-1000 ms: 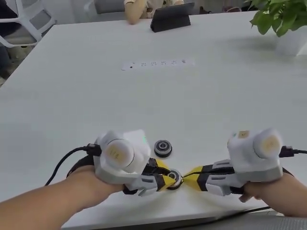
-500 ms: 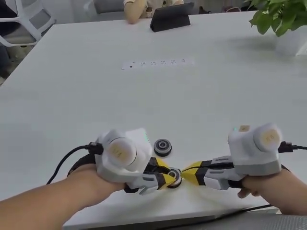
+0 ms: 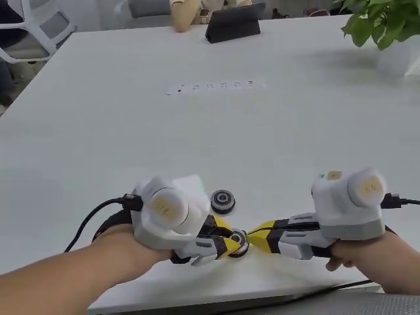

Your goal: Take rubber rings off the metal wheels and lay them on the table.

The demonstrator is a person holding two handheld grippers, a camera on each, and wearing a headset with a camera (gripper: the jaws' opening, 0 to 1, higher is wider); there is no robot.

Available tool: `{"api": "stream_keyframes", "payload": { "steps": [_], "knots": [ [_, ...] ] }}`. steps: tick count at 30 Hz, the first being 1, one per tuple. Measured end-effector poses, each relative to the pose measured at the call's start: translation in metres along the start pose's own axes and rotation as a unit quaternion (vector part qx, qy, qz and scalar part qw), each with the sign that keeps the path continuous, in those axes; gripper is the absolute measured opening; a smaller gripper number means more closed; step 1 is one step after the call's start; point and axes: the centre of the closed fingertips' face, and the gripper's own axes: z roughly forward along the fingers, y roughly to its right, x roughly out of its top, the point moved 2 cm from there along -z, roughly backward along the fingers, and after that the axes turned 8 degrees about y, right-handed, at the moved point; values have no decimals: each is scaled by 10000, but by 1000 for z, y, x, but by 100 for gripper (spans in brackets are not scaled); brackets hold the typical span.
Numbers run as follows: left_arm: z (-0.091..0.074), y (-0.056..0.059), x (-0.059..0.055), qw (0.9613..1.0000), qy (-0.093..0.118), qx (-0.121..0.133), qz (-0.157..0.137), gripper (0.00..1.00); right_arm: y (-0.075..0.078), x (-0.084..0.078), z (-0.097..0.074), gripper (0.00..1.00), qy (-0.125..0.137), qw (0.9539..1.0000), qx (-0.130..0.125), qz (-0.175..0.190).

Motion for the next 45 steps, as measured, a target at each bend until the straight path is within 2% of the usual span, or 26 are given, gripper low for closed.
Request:
{"api": "stream_keyframes", "payload": {
  "steps": [45],
  "knots": [
    [0, 0, 0, 10000, -39, 15, 42, 6, -13, 6, 5, 0, 189, 9993, 309, -91]
  ]
}}
